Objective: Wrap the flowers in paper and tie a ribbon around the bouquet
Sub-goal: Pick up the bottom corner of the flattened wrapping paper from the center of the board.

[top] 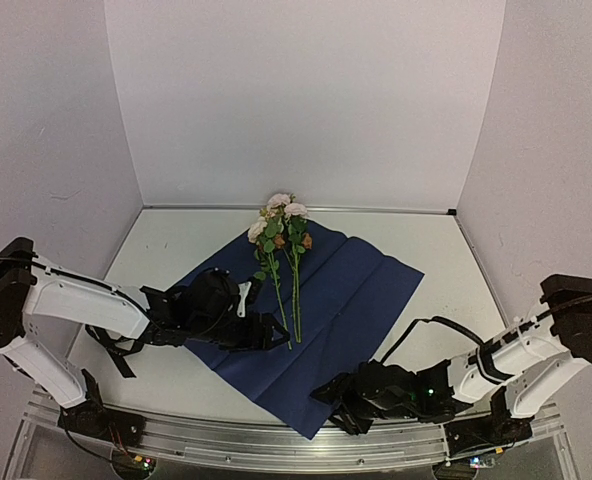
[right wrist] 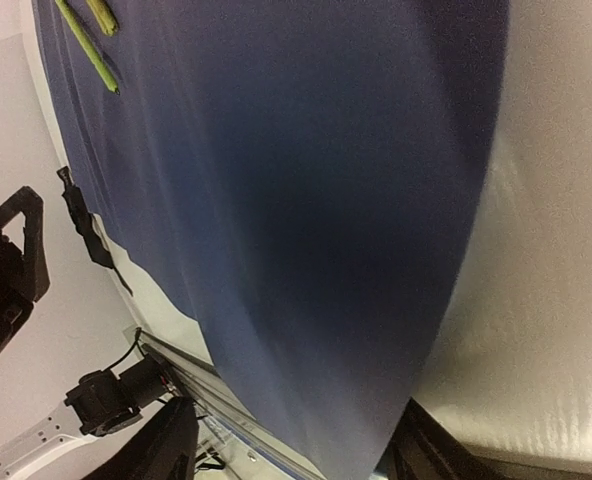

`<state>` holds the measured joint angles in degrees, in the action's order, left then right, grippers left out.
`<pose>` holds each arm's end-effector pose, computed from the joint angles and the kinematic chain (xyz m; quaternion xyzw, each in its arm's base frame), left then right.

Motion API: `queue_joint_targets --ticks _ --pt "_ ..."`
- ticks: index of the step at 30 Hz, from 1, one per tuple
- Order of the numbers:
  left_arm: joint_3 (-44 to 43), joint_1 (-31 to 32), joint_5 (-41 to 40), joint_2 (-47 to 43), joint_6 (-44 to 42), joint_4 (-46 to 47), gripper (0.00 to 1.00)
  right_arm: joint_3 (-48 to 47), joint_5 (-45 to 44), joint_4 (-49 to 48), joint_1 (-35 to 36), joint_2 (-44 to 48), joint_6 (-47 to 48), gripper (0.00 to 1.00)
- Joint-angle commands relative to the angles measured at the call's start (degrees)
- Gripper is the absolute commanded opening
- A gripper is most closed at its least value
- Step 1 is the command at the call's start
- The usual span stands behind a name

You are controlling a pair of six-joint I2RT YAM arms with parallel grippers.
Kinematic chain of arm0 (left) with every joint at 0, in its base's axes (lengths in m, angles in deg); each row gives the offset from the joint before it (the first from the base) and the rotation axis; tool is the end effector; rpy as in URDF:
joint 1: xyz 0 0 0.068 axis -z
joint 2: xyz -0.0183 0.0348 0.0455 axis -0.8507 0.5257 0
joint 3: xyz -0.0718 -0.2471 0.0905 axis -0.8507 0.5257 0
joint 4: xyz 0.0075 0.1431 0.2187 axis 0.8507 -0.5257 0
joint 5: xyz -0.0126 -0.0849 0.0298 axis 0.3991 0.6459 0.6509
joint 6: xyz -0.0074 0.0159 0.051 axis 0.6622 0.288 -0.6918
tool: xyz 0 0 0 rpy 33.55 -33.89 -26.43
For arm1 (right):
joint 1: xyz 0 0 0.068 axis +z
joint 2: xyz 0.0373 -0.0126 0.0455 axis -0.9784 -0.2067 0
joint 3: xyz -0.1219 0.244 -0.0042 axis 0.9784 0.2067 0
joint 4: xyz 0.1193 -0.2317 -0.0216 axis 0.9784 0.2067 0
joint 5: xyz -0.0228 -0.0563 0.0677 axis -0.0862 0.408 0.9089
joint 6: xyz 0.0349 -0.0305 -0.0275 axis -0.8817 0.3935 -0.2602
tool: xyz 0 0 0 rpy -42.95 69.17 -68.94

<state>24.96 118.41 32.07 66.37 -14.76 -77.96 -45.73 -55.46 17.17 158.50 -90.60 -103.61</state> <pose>0.1475 -0.2664 0.1779 0.1058 0.8936 -0.3896 0.1963 0.0472 0.2644 0.1184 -0.2348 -0.8648 -0.4439 0.0038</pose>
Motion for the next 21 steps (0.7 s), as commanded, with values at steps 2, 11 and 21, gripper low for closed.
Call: queue_joint_targets --ticks 2,11,21 --pt "1.2 0.6 -0.7 -3.5 -2.8 3.9 0.73 0.0 -3.0 -11.0 0.2 -4.3 -3.1 0.47" --pt "0.6 3.5 -5.0 -3.8 -8.6 2.6 0.71 -1.6 -3.2 -12.0 -0.2 -1.5 -3.2 0.02" --pt "-0.8 10.7 -13.3 -6.1 -20.7 4.6 0.71 -6.3 2.2 -5.4 -3.2 0.9 -10.5 0.0"
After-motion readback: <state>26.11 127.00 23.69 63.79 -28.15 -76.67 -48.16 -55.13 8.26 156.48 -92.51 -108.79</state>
